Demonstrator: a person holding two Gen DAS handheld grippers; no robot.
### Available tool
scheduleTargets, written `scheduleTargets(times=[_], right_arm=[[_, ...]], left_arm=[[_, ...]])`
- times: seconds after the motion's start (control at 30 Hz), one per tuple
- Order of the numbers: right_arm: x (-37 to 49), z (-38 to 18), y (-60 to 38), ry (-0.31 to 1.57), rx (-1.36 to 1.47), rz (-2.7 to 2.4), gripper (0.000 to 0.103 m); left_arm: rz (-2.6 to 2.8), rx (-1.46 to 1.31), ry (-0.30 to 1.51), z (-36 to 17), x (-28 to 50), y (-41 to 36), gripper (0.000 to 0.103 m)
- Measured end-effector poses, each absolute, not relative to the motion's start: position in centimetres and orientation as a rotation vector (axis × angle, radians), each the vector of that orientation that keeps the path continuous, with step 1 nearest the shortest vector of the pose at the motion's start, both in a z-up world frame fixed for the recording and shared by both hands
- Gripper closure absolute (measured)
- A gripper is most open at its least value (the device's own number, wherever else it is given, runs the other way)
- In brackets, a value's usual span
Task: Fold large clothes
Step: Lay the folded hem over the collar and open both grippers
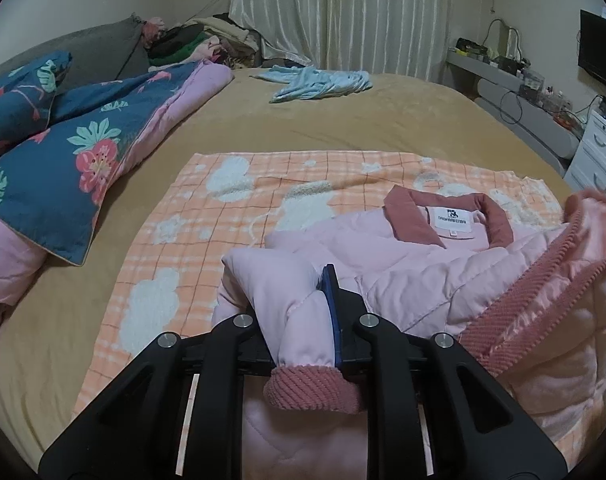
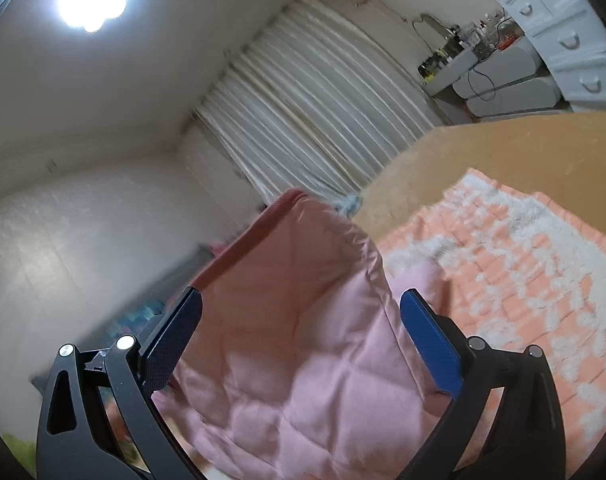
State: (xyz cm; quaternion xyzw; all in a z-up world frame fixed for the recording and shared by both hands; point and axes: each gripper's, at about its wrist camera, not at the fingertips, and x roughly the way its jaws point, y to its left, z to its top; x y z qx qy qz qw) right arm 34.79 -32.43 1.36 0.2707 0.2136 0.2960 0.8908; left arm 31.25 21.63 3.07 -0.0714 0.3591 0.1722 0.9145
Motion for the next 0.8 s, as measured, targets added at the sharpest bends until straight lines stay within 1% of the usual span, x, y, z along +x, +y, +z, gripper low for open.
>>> scheduleTargets(times=[0.1,0.23,0.27,0.33,0.37,0.4,0.5,0.53,0.57,0.63,0.8], right_arm=[[35.8,0.4,-30.3,0.558,0.392,0.507,0.004],[37.2,-2.3,-27.0,0.69,0.181,0.422,0.004],[37.5,-2.9,-26.5,0.709,0.156,0.415,0.004],[37.6,-3.9,-25.6,0.739,0.115,0.414,0.004],[37.6,-4.2,-25.4,0.744,0.107,0.415,0.004],[37.6,-4.3,-25.2,0.745,0.102,0.412,0.005],[37.3,-4.4,-25.2,0.74,0.106,0.407,0.005],[37.3,-4.4,-25.2,0.739,0.105,0.406,0.005],[37.6,-4.4,-25.1,0.739,0.105,0.402,0.005],[37.5,-4.3,-25.0,0.729,0.094,0.395,0.005],[37.3,-3.8,-24.6,0.707,0.055,0.373,0.004]], left_arm=[[0.363,-0.13,0.745,3.0,31.6,21.1,0.088],[0.366,-0.112,0.745,3.2,31.8,20.5,0.085],[0.366,-0.121,0.745,3.5,31.8,20.5,0.083],[0.353,-0.141,0.745,3.7,31.8,20.5,0.075],[0.33,-0.159,0.739,4.1,31.6,20.4,0.066],[0.307,-0.176,0.733,4.4,31.5,20.4,0.043],[0.298,-0.149,0.687,5.8,30.7,19.6,0.018],[0.325,-0.097,0.664,6.4,30.4,19.1,0.012],[0.35,-0.033,0.63,7.0,29.9,18.3,0.009],[0.351,0.018,0.601,7.6,29.1,17.5,0.009],[0.369,0.068,0.617,6.5,28.0,17.7,0.009]])
